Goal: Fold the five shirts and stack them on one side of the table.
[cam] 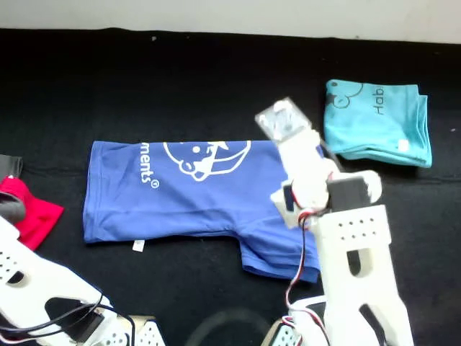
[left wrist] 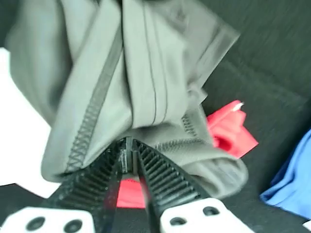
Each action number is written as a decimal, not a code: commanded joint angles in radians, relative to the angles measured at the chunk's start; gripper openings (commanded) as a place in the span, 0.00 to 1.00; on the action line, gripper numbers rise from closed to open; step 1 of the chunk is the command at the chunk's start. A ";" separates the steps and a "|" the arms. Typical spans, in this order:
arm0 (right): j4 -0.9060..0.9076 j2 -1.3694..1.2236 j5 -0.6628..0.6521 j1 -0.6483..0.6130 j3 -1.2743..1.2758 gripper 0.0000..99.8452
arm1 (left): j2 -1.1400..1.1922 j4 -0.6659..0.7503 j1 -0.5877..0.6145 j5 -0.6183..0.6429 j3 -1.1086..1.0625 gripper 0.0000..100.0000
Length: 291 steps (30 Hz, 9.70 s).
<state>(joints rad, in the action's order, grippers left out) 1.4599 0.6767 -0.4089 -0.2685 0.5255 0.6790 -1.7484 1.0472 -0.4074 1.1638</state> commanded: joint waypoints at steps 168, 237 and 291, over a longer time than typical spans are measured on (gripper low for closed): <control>-0.147 0.116 -0.048 0.180 0.478 0.01 | -0.243 0.230 -1.104 0.572 -0.467 0.19; -0.262 -1.268 0.615 -0.615 -1.264 0.01 | -0.265 -0.012 -0.544 0.664 -0.234 0.19; -0.677 -1.457 0.617 -0.941 -1.264 0.10 | 0.186 -0.015 0.341 0.025 -0.387 0.19</control>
<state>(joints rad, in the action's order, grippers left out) 0.8278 -0.7626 0.2002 -1.1707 -0.6912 0.8784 -1.7530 1.3510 -0.3721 0.7787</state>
